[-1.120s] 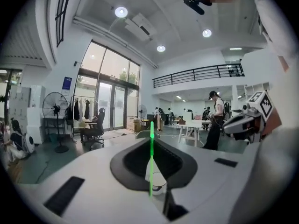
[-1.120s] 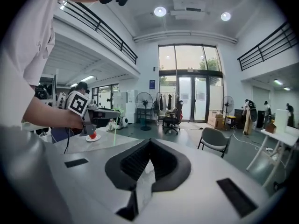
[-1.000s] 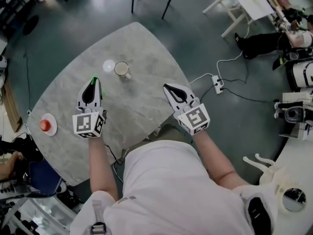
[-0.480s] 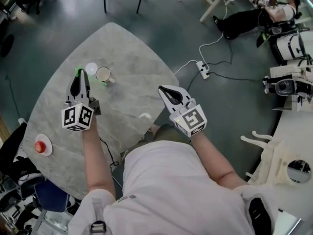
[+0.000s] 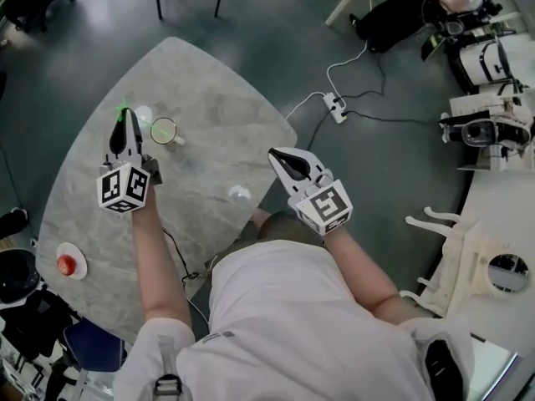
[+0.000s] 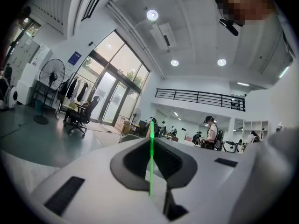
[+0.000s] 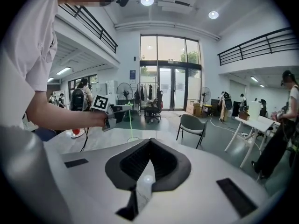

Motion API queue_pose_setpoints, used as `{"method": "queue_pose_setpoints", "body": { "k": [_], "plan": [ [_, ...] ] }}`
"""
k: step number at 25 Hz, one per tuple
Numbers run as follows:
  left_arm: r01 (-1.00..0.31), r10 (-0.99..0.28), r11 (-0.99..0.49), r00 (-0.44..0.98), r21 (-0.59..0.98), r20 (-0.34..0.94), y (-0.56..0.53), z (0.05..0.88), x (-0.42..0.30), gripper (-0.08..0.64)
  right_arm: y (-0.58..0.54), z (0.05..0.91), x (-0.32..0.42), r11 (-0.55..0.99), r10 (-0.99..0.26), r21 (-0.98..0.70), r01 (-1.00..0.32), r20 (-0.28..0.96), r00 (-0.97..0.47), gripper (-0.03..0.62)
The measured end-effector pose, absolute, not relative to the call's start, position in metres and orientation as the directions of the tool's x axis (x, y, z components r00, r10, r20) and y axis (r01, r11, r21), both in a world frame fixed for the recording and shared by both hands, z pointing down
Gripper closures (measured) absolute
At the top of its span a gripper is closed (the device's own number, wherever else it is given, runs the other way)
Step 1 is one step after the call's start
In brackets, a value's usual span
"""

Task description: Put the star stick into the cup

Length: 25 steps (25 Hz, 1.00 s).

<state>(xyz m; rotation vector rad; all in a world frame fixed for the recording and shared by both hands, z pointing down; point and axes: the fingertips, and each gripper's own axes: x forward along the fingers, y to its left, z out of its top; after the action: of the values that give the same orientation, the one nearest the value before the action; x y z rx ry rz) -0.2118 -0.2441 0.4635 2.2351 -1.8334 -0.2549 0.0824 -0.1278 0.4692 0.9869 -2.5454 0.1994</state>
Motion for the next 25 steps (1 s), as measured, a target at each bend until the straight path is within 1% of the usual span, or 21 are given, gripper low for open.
{"method": "queue_pose_setpoints", "body": {
  "k": [9,18,25],
  "plan": [
    [-0.932,-0.977,-0.157,0.196,0.326,0.088,-0.24,0.509,-0.216,0.545,-0.129,0.476,0.083,0.725,-0.617,-0.017,-0.689,0.428,-0.66,0.583],
    [-0.93,-0.973,-0.128,0.186,0.345,0.139,-0.226,0.538,-0.22,0.545,-0.131,0.478,0.074,0.737,-0.602,-0.016,-0.676,0.441,-0.666,0.583],
    [-0.926,-0.981,-0.088,0.145,0.366,0.131,-0.215,0.546,-0.229,0.545,-0.129,0.48,0.07,0.746,-0.591,-0.015,-0.665,0.444,-0.673,0.583]
  ]
}}
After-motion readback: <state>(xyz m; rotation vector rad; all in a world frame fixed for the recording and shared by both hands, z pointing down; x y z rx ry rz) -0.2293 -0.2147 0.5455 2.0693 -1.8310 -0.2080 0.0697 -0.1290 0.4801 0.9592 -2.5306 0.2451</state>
